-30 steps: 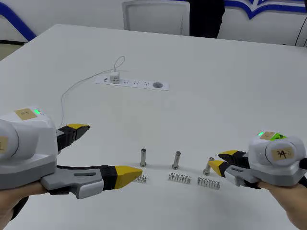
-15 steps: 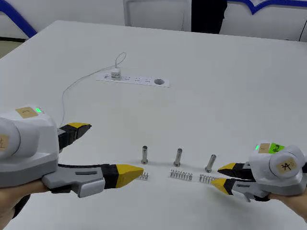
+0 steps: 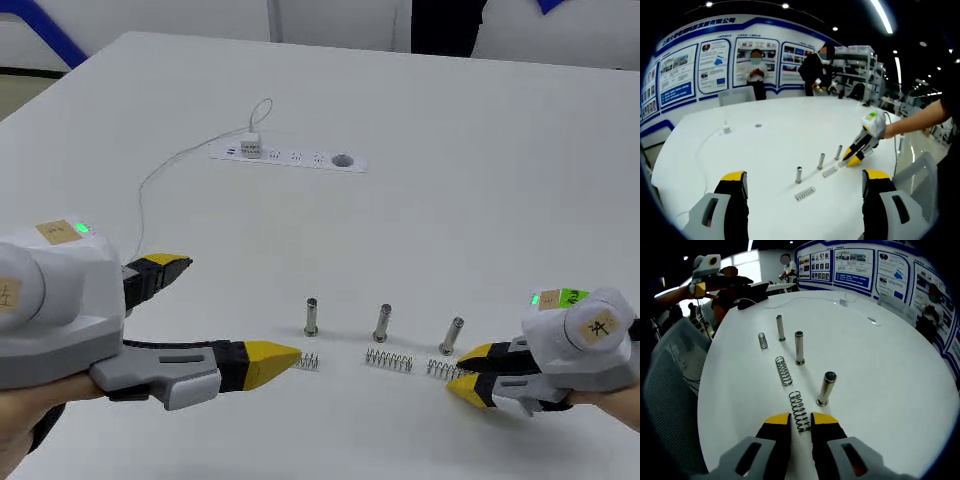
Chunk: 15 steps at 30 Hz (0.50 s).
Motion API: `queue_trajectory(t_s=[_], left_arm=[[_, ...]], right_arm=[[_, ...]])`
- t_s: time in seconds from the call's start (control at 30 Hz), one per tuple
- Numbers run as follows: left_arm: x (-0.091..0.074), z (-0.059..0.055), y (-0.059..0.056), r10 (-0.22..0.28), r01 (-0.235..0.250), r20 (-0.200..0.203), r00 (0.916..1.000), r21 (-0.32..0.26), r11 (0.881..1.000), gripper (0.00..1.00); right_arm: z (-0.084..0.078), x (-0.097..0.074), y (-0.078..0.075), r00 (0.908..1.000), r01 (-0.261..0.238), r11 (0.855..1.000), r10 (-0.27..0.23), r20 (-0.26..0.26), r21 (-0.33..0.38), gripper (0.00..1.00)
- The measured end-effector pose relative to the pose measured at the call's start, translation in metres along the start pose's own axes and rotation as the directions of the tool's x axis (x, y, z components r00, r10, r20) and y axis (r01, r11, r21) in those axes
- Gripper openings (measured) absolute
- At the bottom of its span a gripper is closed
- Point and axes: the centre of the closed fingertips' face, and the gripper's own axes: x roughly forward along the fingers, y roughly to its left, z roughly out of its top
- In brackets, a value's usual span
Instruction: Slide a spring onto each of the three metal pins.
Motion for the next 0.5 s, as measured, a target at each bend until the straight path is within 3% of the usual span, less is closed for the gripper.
queue_trajectory(t_s=[0.1,0.4,0.5], left_arm=[[0.0009,-0.0003,-0.001,-0.004,0.004,-0.004,1.0,0.003,1.0,0.97],[0.0039,0.0003,-0.0056,-0.027,0.027,-0.012,0.9996,0.016,1.0,0.97],[0.0055,0.001,-0.008,-0.035,0.035,-0.012,0.9993,0.02,0.999,0.97]], right_arm=[[-0.0006,0.0005,0.0049,0.9997,-0.022,1.0,0.022,-0.002,-0.01,0.11],[-0.0022,-0.0025,0.0047,0.9992,0.017,0.998,-0.019,-0.037,-0.062,0.1],[0.0027,-0.0079,0.0076,0.9996,0.016,0.998,-0.018,-0.021,-0.062,0.1]])
